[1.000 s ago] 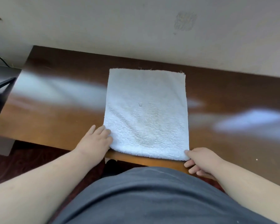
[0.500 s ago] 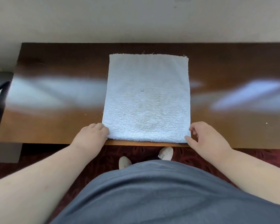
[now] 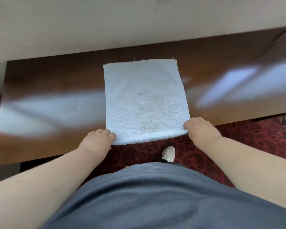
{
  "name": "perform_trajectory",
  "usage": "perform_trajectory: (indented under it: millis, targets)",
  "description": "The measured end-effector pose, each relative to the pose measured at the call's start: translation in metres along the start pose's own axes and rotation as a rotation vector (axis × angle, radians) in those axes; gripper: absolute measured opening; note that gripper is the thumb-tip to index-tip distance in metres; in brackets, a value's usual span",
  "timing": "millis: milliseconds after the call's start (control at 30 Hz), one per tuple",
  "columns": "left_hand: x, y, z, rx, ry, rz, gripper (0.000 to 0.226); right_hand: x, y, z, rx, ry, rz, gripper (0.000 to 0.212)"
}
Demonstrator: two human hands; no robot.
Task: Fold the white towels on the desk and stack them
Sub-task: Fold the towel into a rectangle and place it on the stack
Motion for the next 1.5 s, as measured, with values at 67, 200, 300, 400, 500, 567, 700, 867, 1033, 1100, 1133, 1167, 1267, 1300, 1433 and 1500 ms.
perform_trajectory:
  millis: [67,200,300,400,500,567,700,867,1033,1100,1133,1167,1267,1300,1433,1500]
  targets:
    - [0.002,-0.006,0.001,-0.003,-0.001,-0.003,0.033,0.005,-0.006,0.000,0.000,0.062,0.043,0.035]
    - [0.015,-0.015,-0.006,-0.110,-0.243,-0.100,0.036,0.000,-0.016,-0.013,-0.084,0.346,0.179,0.029]
    - [0.026,-0.019,-0.023,-0.219,-0.429,-0.153,0.029,-0.008,-0.020,-0.028,-0.161,0.537,0.229,0.021]
    - [0.036,-0.017,-0.042,-0.285,-0.652,-0.221,0.017,-0.018,-0.018,-0.041,-0.195,0.752,0.303,0.013]
    - [0.047,-0.007,-0.058,-0.364,-0.934,-0.376,0.011,-0.027,-0.007,-0.053,-0.238,0.978,0.411,0.004]
    - [0.053,0.005,-0.069,-0.413,-1.071,-0.463,0.015,-0.031,0.008,-0.062,-0.267,1.068,0.451,0.009]
    - [0.063,0.044,-0.094,-0.513,-1.188,-0.563,0.021,-0.038,0.059,-0.087,-0.327,1.120,0.442,0.018]
    - [0.079,0.102,-0.114,-0.604,-1.274,-0.647,0.022,-0.055,0.138,-0.109,-0.348,1.033,0.438,0.026]
    - [0.094,0.152,-0.119,-0.593,-1.250,-0.708,0.022,-0.068,0.203,-0.107,-0.304,0.937,0.417,0.028]
    - [0.101,0.168,-0.120,-0.578,-1.229,-0.724,0.024,-0.068,0.222,-0.102,-0.256,0.900,0.418,0.037]
    - [0.105,0.175,-0.119,-0.575,-1.218,-0.732,0.024,-0.068,0.230,-0.099,-0.230,0.883,0.422,0.042]
    - [0.108,0.181,-0.118,-0.572,-1.205,-0.743,0.025,-0.068,0.237,-0.096,-0.211,0.869,0.432,0.045]
    - [0.115,0.194,-0.117,-0.568,-1.187,-0.747,0.026,-0.070,0.247,-0.091,-0.199,0.837,0.464,0.047]
    - [0.116,0.198,-0.117,-0.569,-1.170,-0.745,0.026,-0.071,0.249,-0.089,-0.196,0.823,0.477,0.047]
    - [0.118,0.211,-0.121,-0.552,-1.158,-0.752,0.027,-0.073,0.250,-0.078,-0.140,0.781,0.509,0.044]
    - [0.118,0.210,-0.124,-0.552,-1.204,-0.756,0.040,-0.074,0.249,-0.078,-0.125,0.812,0.533,0.041]
Point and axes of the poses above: each hand's wrist, its own y-axis towards the middle knuckle, its own z-axis out of the palm, x = y × z, the point moved 5 cm from there along y, towards the middle knuckle, and after that the axes turned 9 degrees about -y, right-handed, at the moved point
